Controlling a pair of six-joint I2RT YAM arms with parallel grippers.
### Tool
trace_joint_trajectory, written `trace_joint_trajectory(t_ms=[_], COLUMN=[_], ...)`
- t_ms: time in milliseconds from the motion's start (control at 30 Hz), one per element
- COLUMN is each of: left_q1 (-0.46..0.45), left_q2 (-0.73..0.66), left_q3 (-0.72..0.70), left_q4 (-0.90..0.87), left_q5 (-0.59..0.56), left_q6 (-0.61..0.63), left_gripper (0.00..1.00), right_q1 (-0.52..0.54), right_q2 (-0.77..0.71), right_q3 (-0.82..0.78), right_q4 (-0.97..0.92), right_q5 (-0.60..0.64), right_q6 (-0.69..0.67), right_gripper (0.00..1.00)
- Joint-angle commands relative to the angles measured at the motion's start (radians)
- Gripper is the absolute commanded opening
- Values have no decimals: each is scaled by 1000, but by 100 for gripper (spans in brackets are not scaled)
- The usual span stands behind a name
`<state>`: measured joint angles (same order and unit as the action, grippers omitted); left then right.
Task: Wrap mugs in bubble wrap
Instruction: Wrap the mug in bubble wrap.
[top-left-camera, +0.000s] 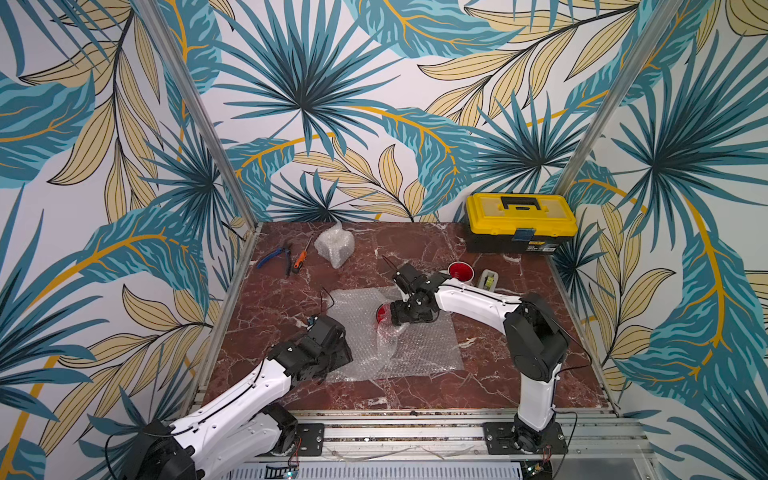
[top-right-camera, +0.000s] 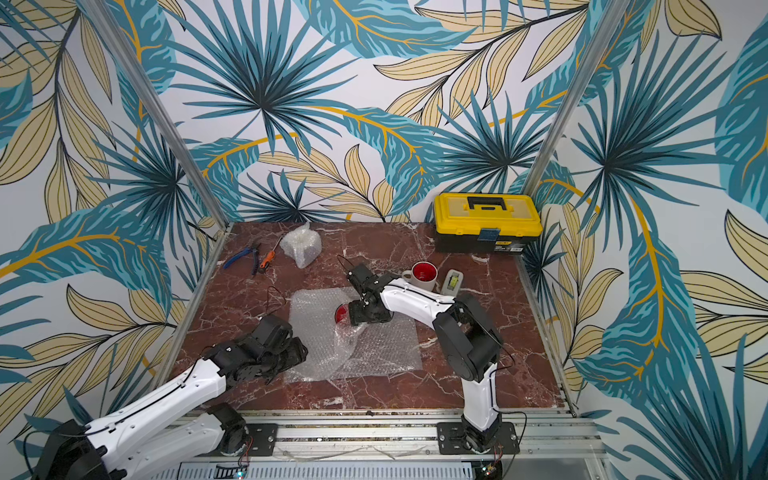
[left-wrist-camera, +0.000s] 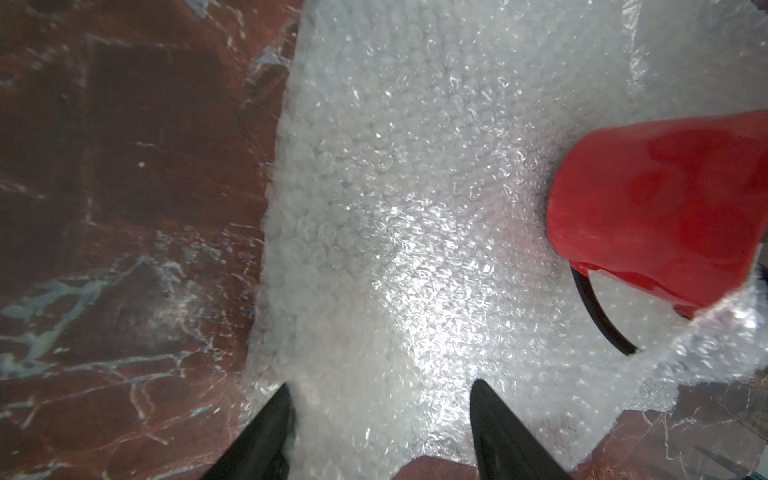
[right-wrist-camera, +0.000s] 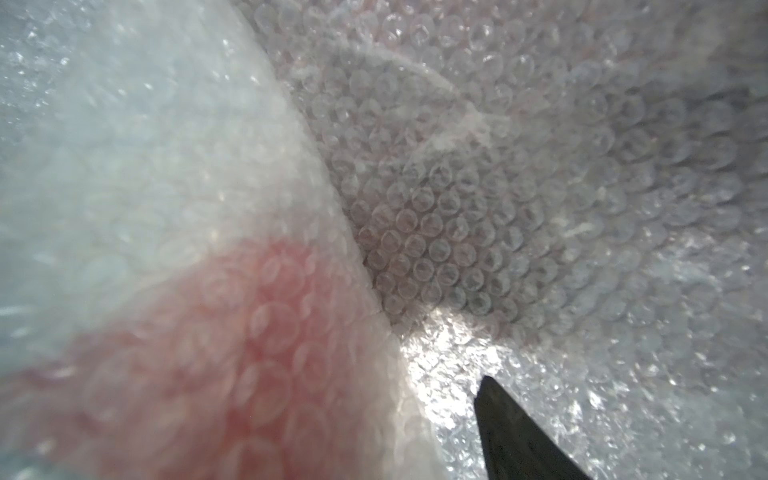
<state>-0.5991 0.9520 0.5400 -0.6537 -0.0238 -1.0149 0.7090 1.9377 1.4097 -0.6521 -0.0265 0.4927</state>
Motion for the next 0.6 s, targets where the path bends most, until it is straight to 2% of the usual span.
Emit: trace_joint_trajectory(t_ms=[0, 267, 400, 567], left_q1=[5, 5, 5, 5], left_q2=[4, 41, 30, 27], left_q3=[46, 22, -2, -9], left_q4=[-6, 73, 169, 186], left_q5=[15, 57, 107, 112], left_q6=[21, 8, -3, -8], left_gripper=[66, 58, 58, 59], right_q1=[8, 8, 8, 7], right_q2=[37, 35, 34, 36], right_q3=[-28, -29, -29, -29], right_q4=[-53, -54, -56, -55], right_q5=[8, 5, 5, 2], right_q6=[3, 7, 6, 6], right_gripper=[74, 74, 74, 74])
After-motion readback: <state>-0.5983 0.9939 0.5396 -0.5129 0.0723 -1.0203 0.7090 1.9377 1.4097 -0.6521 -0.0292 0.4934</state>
